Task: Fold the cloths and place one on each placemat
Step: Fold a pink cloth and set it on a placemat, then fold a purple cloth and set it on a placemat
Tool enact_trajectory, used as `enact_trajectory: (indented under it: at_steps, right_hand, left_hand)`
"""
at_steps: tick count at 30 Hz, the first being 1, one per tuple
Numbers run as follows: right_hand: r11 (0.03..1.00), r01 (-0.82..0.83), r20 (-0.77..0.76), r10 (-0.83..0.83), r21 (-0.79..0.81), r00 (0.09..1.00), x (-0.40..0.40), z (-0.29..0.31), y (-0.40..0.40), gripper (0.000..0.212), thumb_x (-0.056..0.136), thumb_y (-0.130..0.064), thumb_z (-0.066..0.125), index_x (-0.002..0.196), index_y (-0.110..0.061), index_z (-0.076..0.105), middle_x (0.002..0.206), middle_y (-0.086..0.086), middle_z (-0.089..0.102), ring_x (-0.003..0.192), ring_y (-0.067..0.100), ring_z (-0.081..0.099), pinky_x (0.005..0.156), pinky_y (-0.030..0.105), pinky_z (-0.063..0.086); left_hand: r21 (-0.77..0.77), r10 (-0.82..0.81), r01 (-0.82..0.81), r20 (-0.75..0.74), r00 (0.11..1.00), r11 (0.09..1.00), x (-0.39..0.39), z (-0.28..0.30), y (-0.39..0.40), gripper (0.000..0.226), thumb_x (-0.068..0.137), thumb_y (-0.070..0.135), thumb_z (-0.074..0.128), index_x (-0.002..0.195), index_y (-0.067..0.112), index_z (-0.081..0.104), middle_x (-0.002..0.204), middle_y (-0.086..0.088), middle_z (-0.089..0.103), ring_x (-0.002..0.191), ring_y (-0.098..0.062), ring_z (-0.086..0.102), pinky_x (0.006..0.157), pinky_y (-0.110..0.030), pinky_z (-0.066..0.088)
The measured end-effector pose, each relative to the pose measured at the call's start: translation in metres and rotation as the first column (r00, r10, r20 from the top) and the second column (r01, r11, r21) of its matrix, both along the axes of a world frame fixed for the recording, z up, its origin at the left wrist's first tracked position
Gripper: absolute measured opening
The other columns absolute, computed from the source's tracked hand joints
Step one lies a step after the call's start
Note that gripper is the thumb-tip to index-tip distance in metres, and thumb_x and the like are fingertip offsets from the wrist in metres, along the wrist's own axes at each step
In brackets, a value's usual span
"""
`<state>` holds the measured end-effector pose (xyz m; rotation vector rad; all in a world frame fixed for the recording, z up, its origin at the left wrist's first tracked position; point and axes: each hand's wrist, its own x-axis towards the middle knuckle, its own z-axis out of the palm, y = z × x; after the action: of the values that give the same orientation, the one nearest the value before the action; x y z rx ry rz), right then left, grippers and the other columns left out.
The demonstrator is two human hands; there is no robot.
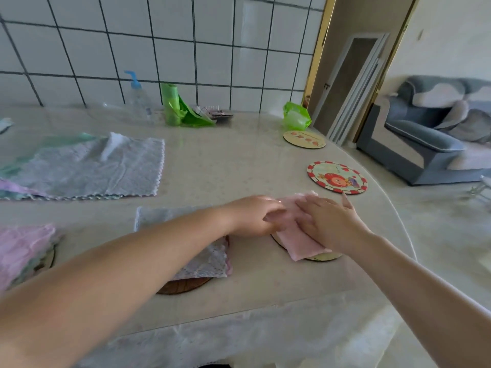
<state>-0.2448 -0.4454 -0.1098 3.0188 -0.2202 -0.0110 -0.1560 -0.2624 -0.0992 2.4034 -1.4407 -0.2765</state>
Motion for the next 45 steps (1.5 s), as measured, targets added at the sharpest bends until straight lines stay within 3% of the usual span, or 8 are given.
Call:
enact_trajectory:
  at_steps: [2, 9, 13, 19, 27, 31, 40, 45]
  right_hand:
    - [0.995, -0.016, 0.04, 0.021, -0.099, 0.999, 0.009, 0.014, 0.012, 0.03, 0.092, -0.042, 0.032, 0.106, -0.032, 0.057, 0.11, -0.013, 0.058, 0.111, 0.011, 0.053, 0.113, 0.054, 0.016]
    - [0.927, -0.315, 0.286, 0.251, 0.205, 0.925, 0.088, 0.033, 0.122, 0.026, 0.092, -0.031, 0.047, 0.111, -0.03, 0.064, 0.122, -0.013, 0.06, 0.117, 0.007, 0.052, 0.101, 0.035, 0.032]
    - [0.847, -0.438, 0.275, 0.363, 0.301, 0.89, 0.135, 0.032, 0.206, 0.028, 0.092, -0.031, 0.047, 0.115, -0.028, 0.063, 0.124, -0.01, 0.06, 0.116, 0.01, 0.053, 0.102, 0.032, 0.036]
    - [0.875, -0.387, 0.133, 0.364, 0.29, 0.922, 0.185, 0.002, 0.281, 0.027, 0.088, -0.031, 0.052, 0.112, -0.028, 0.064, 0.12, -0.001, 0.06, 0.113, 0.022, 0.056, 0.095, 0.033, 0.044]
    - [0.898, -0.433, 0.148, 0.419, 0.079, 0.896, 0.198, -0.009, 0.281, 0.025, 0.088, -0.013, 0.045, 0.102, -0.022, 0.063, 0.104, 0.0, 0.063, 0.097, 0.024, 0.059, 0.078, 0.034, 0.049]
    - [0.905, -0.383, 0.226, 0.339, 0.188, 0.913, 0.197, 0.003, 0.277, 0.022, 0.091, -0.02, 0.041, 0.098, -0.022, 0.061, 0.095, 0.001, 0.064, 0.087, 0.024, 0.058, 0.071, 0.033, 0.048]
    - [0.918, -0.308, 0.357, 0.208, 0.249, 0.911, 0.225, 0.055, 0.264, 0.018, 0.097, -0.023, 0.03, 0.105, -0.02, 0.046, 0.089, 0.008, 0.065, 0.072, 0.026, 0.055, 0.055, 0.03, 0.036]
    - [0.891, -0.331, 0.503, 0.142, 0.311, 0.853, 0.25, 0.09, 0.245, 0.017, 0.097, -0.023, 0.036, 0.107, -0.016, 0.049, 0.083, 0.002, 0.061, 0.072, 0.022, 0.055, 0.054, 0.029, 0.035]
  left_hand:
    - [-0.08, 0.076, -0.075, 0.008, 0.997, 0.994, 0.008, 0.011, 0.03, 0.053, 0.092, 0.041, 0.051, 0.139, 0.018, 0.042, 0.143, 0.0, 0.045, 0.13, -0.013, 0.04, 0.103, -0.024, 0.029]
    - [-0.272, 0.421, -0.433, -0.101, 0.901, 0.859, 0.057, 0.021, 0.177, 0.039, 0.093, 0.036, 0.052, 0.126, 0.017, 0.055, 0.127, 0.003, 0.059, 0.114, -0.008, 0.054, 0.099, -0.025, 0.041]
    - [-0.337, 0.58, -0.604, -0.179, 0.794, 0.722, 0.083, 0.02, 0.267, 0.031, 0.092, 0.023, 0.056, 0.12, 0.01, 0.06, 0.117, 0.001, 0.062, 0.105, -0.01, 0.057, 0.086, -0.012, 0.041]
    - [-0.26, 0.748, -0.737, -0.073, 0.66, 0.624, 0.122, -0.002, 0.359, 0.031, 0.085, 0.01, 0.06, 0.116, 0.009, 0.064, 0.118, -0.006, 0.065, 0.11, -0.017, 0.06, 0.093, -0.022, 0.042]
    - [-0.143, 0.731, -0.719, 0.2, 0.652, 0.68, 0.139, -0.017, 0.385, 0.031, 0.084, 0.011, 0.058, 0.111, 0.024, 0.067, 0.116, 0.006, 0.063, 0.11, -0.014, 0.057, 0.091, -0.029, 0.045]
    - [-0.219, 0.768, -0.743, 0.302, 0.565, 0.632, 0.144, -0.008, 0.388, 0.018, 0.084, 0.021, 0.062, 0.099, 0.027, 0.071, 0.105, 0.008, 0.067, 0.106, -0.018, 0.057, 0.085, -0.027, 0.043]
    - [-0.197, 0.882, -0.864, 0.008, 0.471, 0.463, 0.172, 0.043, 0.374, 0.017, 0.088, 0.016, 0.05, 0.08, 0.023, 0.062, 0.076, 0.0, 0.07, 0.06, -0.014, 0.068, 0.062, -0.03, 0.053]
    - [-0.408, 0.891, -0.808, 0.032, 0.453, 0.426, 0.2, 0.08, 0.349, 0.016, 0.091, 0.018, 0.05, 0.093, 0.022, 0.065, 0.092, -0.002, 0.068, 0.081, -0.02, 0.063, 0.073, -0.031, 0.05]
